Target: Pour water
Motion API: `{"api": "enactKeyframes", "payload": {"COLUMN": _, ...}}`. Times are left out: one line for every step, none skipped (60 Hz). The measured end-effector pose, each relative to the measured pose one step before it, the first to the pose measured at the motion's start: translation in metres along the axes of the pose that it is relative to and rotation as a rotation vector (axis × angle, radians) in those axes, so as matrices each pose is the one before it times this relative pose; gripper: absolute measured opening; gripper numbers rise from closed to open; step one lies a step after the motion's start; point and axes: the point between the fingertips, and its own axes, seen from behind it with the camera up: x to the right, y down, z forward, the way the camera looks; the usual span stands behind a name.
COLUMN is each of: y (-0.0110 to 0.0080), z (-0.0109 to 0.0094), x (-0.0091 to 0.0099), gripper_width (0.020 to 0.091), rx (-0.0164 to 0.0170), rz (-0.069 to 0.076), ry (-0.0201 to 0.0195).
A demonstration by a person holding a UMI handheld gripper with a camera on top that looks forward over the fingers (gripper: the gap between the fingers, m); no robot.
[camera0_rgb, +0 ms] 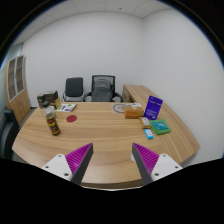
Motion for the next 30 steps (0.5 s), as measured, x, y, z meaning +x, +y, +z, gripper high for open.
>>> {"api": "enactKeyframes", "payload": {"y": 0.00024, "z": 0.00014, "x": -0.00041, "gripper_width": 0.0845, "rx": -0.00019, "rz": -0.0027, "ry": -0.00082}}
{"api": "enactKeyframes", "payload": {"y": 0.00014, "z": 0.00052, "x": -0.00044, "gripper_width": 0.0844, "rx": 0.0003, "rz": -0.0029, "ry": -0.0003}}
{"api": "enactKeyframes", "payload": {"y": 0.00042, "z": 0.00111, "x": -0.00048, "gripper_width": 0.0843, "rx": -0.00052, "rz": -0.0033, "ry": 0.00072}}
{"api": "enactKeyframes", "payload": {"y": 0.00073, "z": 0.00124, "x": -0.00039, "gripper_width": 0.0843, "rx": -0.0018, "rz": -0.0037, "ry": 0.00216}}
{"api": "enactKeyframes", "payload": {"y": 0.00094, "z": 0.00135, "x": -0.00027, "gripper_width": 0.0843, "rx": -0.00283, "rz": -0.0043, "ry": 0.00284}}
{"api": "enactKeyframes", "payload": {"y": 0.00111, "z": 0.00008, "x": -0.00094, "gripper_width": 0.0842, "rx": -0.00292, "rz": -0.0037, "ry": 0.00298}}
{"api": "enactKeyframes", "payload": {"y": 0.00159, "z": 0.00224, "x": -0.00155, "gripper_width": 0.0842, "rx": -0.00277, "rz": -0.0044, "ry": 0.00265}}
{"api": "enactKeyframes", "payload": {"y": 0.00146, "z": 0.00153, "x": -0.00164, "gripper_width": 0.0844, "rx": -0.00269, "rz": -0.0037, "ry": 0.00235}}
{"api": "enactKeyframes", "payload": {"y": 0.0015, "z": 0.00132, "x": -0.00183, "gripper_width": 0.0845, "rx": -0.00158, "rz": -0.0024, "ry": 0.0028}}
{"api": "enactKeyframes", "payload": {"y": 0.00155, "z": 0.00107, "x": -0.00141, "gripper_width": 0.0844, "rx": -0.00137, "rz": -0.0007, "ry": 0.00339}}
{"api": "enactKeyframes", "payload": {"y": 0.00187, "z": 0.0005, "x": -0.00222, "gripper_width": 0.0844, "rx": -0.00091, "rz": -0.0002, "ry": 0.00253}}
{"api": "enactKeyframes", "payload": {"y": 0.00194, "z": 0.00034, "x": -0.00301, "gripper_width": 0.0842, "rx": -0.00081, "rz": 0.0004, "ry": 0.00125}}
{"api": "enactKeyframes", "payload": {"y": 0.00146, "z": -0.00032, "x": -0.00372, "gripper_width": 0.084, "rx": -0.00285, "rz": 0.0012, "ry": 0.00131}}
{"api": "enactKeyframes", "payload": {"y": 0.00324, "z": 0.00082, "x": -0.00274, "gripper_width": 0.0842, "rx": -0.0019, "rz": 0.0008, "ry": 0.0006}}
{"api": "enactKeyframes", "payload": {"y": 0.00246, "z": 0.00017, "x": -0.0039, "gripper_width": 0.0841, "rx": -0.00348, "rz": 0.0016, "ry": 0.00031}}
{"api": "enactKeyframes", "payload": {"y": 0.00221, "z": 0.00001, "x": -0.00458, "gripper_width": 0.0839, "rx": -0.00205, "rz": 0.002, "ry": -0.00044}}
{"api": "enactKeyframes", "payload": {"y": 0.00205, "z": -0.00015, "x": -0.00478, "gripper_width": 0.084, "rx": -0.00076, "rz": 0.0027, "ry": -0.00106}}
{"api": "enactKeyframes", "payload": {"y": 0.00091, "z": -0.00079, "x": -0.00572, "gripper_width": 0.0839, "rx": -0.00154, "rz": 0.0029, "ry": 0.00001}}
{"api": "enactKeyframes", "payload": {"y": 0.00191, "z": -0.0001, "x": -0.0052, "gripper_width": 0.0839, "rx": 0.00005, "rz": 0.0018, "ry": -0.00039}}
{"api": "enactKeyframes", "payload": {"y": 0.00171, "z": -0.00029, "x": -0.00561, "gripper_width": 0.0841, "rx": 0.00019, "rz": 0.0011, "ry": -0.00125}}
{"api": "enactKeyframes", "payload": {"y": 0.0024, "z": 0.00055, "x": -0.00568, "gripper_width": 0.0845, "rx": 0.00223, "rz": 0.0, "ry": -0.0026}}
{"api": "enactKeyframes", "payload": {"y": 0.00108, "z": -0.00064, "x": -0.00769, "gripper_width": 0.0847, "rx": -0.0001, "rz": 0.0006, "ry": -0.00247}}
{"api": "enactKeyframes", "payload": {"y": 0.00149, "z": -0.00016, "x": -0.00657, "gripper_width": 0.0847, "rx": 0.00091, "rz": -0.0005, "ry": -0.00111}}
{"api": "enactKeyframes", "payload": {"y": 0.00129, "z": -0.00024, "x": -0.00622, "gripper_width": 0.0849, "rx": 0.00205, "rz": -0.0003, "ry": 0.00113}}
{"api": "enactKeyframes", "payload": {"y": 0.00119, "z": -0.00011, "x": -0.00657, "gripper_width": 0.0845, "rx": 0.00266, "rz": -0.0005, "ry": 0.00143}}
{"api": "enactKeyframes", "payload": {"y": 0.001, "z": -0.00038, "x": -0.00731, "gripper_width": 0.0846, "rx": 0.00209, "rz": -0.0004, "ry": 0.00014}}
{"api": "enactKeyframes", "payload": {"y": 0.00129, "z": 0.00008, "x": -0.00775, "gripper_width": 0.0847, "rx": 0.0012, "rz": -0.0008, "ry": -0.00116}}
{"api": "enactKeyframes", "payload": {"y": 0.00136, "z": -0.00009, "x": -0.00801, "gripper_width": 0.0846, "rx": 0.00001, "rz": 0.0002, "ry": -0.00064}}
{"api": "enactKeyframes", "payload": {"y": 0.00161, "z": -0.00023, "x": -0.00793, "gripper_width": 0.0846, "rx": -0.0007, "rz": 0.002, "ry": -0.00043}}
{"api": "enactKeyframes", "payload": {"y": 0.00142, "z": -0.00033, "x": -0.00864, "gripper_width": 0.0849, "rx": -0.00107, "rz": 0.0037, "ry": 0.00033}}
